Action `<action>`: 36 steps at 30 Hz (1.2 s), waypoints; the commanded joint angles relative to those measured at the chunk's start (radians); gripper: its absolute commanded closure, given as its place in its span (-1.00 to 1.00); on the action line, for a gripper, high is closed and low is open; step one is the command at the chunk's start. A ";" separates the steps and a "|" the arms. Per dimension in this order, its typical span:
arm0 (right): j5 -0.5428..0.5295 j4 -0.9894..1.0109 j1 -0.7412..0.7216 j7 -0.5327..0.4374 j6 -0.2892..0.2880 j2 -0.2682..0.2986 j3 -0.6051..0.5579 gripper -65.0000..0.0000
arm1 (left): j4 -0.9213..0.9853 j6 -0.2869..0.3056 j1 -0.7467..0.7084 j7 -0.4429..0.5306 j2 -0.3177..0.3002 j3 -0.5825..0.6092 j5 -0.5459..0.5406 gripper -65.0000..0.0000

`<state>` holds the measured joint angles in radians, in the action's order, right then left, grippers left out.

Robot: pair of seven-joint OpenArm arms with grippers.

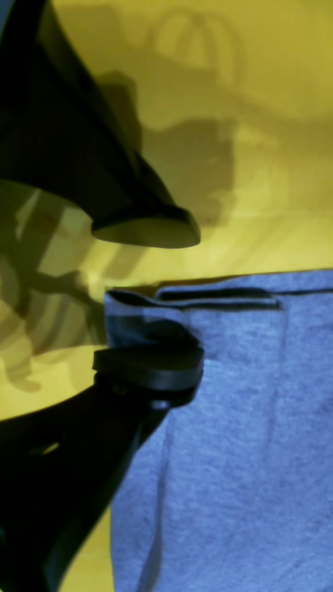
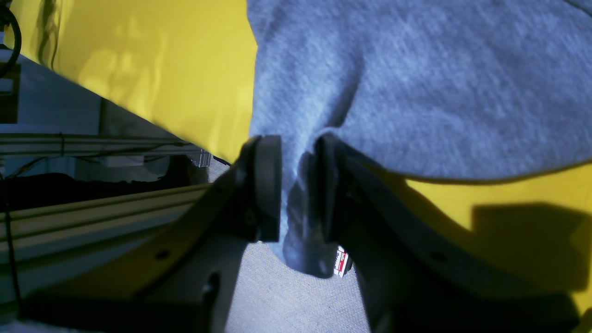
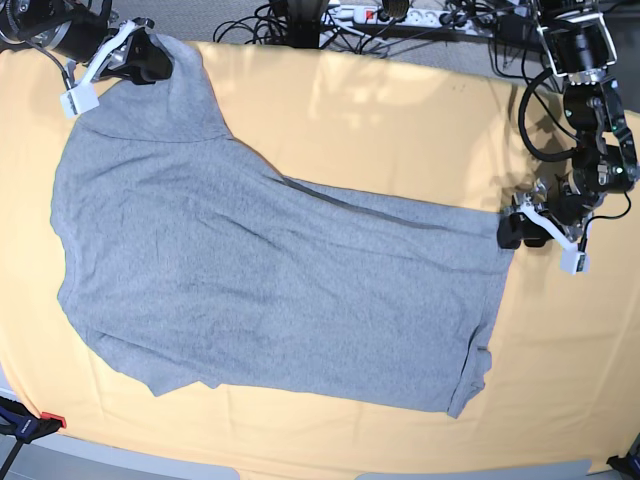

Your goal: Layout the t-shirt on the table in an organized manner, then fold the t-shirt properly

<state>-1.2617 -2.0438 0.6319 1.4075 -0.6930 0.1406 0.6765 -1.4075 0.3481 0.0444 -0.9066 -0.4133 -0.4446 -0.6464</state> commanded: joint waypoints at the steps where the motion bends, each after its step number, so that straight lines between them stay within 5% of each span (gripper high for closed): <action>1: -0.025 -0.018 0.005 -0.011 -0.005 0.010 0.005 0.48 | -0.004 -0.004 0.000 -0.059 -0.013 -0.002 0.034 -0.07; 9: -0.025 -0.018 0.005 -0.011 -0.005 0.010 0.005 0.48 | -0.004 0.117 -0.006 -0.153 -0.013 -0.001 -0.082 -0.07; 16: -0.025 -0.018 0.005 -0.011 -0.005 0.010 0.005 0.48 | -0.004 0.130 -0.013 -0.187 -0.013 -0.001 -0.098 -0.05; 18: -0.025 -0.018 0.005 -0.011 -0.005 0.010 0.005 0.48 | -0.004 0.118 -0.017 -0.165 -0.013 -0.001 -0.084 0.14; 22: -0.025 -0.018 0.002 -0.011 -0.005 0.010 0.005 0.48 | -0.004 0.068 -0.017 -0.145 -0.013 -0.001 -0.041 1.00; 36: -0.021 -0.018 -0.014 -0.011 -0.005 0.010 0.005 0.48 | -0.013 0.183 -0.016 -0.254 -0.068 -0.004 -0.248 1.00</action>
<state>-1.2572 -2.0438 0.6136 1.4075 -0.6930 0.1406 0.6765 -1.4063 0.5316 0.0216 -1.1564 -0.4610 -0.4454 -0.8948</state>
